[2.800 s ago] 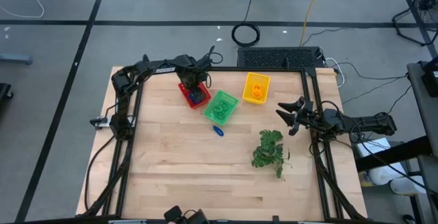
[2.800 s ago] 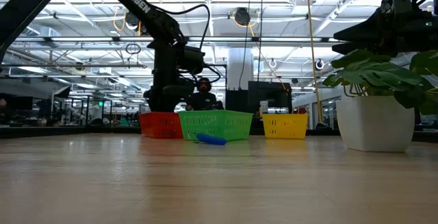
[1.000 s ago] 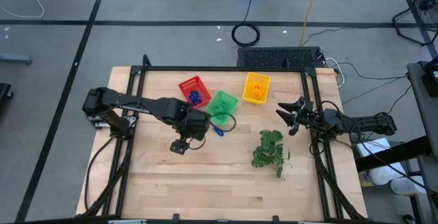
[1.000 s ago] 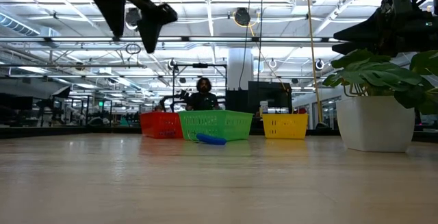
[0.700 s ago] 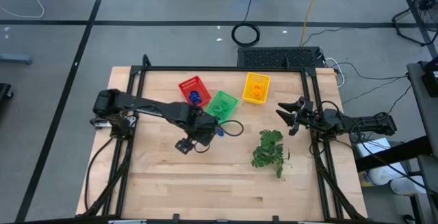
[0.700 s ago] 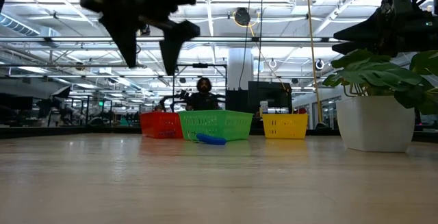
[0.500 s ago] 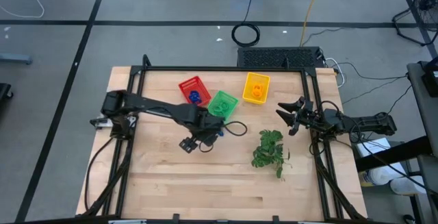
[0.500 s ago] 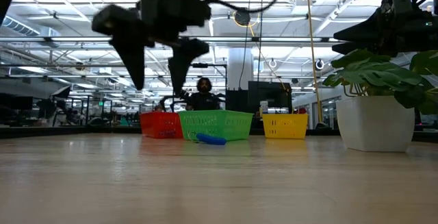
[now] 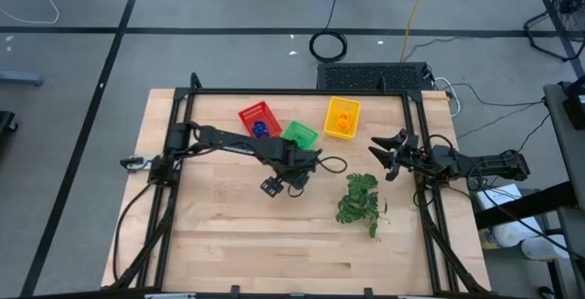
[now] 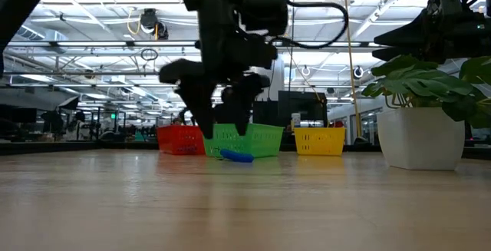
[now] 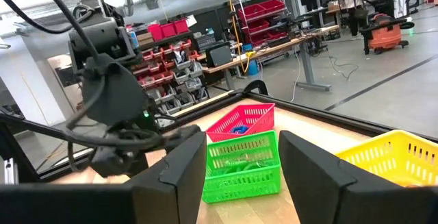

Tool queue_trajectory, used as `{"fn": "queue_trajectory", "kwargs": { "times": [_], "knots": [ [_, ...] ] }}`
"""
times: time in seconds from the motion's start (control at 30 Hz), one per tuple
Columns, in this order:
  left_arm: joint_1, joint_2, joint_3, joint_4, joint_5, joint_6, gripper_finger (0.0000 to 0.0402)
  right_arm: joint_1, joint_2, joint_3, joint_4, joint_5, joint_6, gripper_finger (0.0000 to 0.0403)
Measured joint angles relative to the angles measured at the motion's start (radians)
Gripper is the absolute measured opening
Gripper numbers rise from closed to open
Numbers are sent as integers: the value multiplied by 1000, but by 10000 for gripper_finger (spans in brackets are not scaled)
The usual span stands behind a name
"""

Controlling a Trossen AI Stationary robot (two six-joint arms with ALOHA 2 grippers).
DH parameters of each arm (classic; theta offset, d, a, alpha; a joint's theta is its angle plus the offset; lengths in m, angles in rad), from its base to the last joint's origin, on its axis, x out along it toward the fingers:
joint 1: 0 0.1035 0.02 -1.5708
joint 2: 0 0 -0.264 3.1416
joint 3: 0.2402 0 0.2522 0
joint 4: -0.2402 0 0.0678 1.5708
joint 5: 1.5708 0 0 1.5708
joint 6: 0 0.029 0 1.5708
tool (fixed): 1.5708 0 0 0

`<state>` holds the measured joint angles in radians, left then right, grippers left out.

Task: Sort spring keychains
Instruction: Put the blue spring keychain into the red bin

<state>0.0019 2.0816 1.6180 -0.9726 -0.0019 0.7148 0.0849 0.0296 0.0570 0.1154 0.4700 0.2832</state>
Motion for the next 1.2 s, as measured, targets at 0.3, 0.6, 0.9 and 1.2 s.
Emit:
{"fn": "queue_trajectory", "kwargs": {
  "times": [0.3, 0.6, 0.9, 1.2],
  "knots": [
    [12, 124, 61, 6, 13, 46, 335, 0, 0, 0, 0, 0, 0, 171],
    [13, 129, 63, 9, 41, 62, 304, 0, 0, 0, 0, 0, 0, 171],
    [12, 130, 62, -6, 85, 65, 139, 0, 0, 0, 0, 0, 0, 171],
    [9, 129, 63, -33, 94, 4, 14, 0, 0, 0, 0, 0, 0, 171]
  ]
}}
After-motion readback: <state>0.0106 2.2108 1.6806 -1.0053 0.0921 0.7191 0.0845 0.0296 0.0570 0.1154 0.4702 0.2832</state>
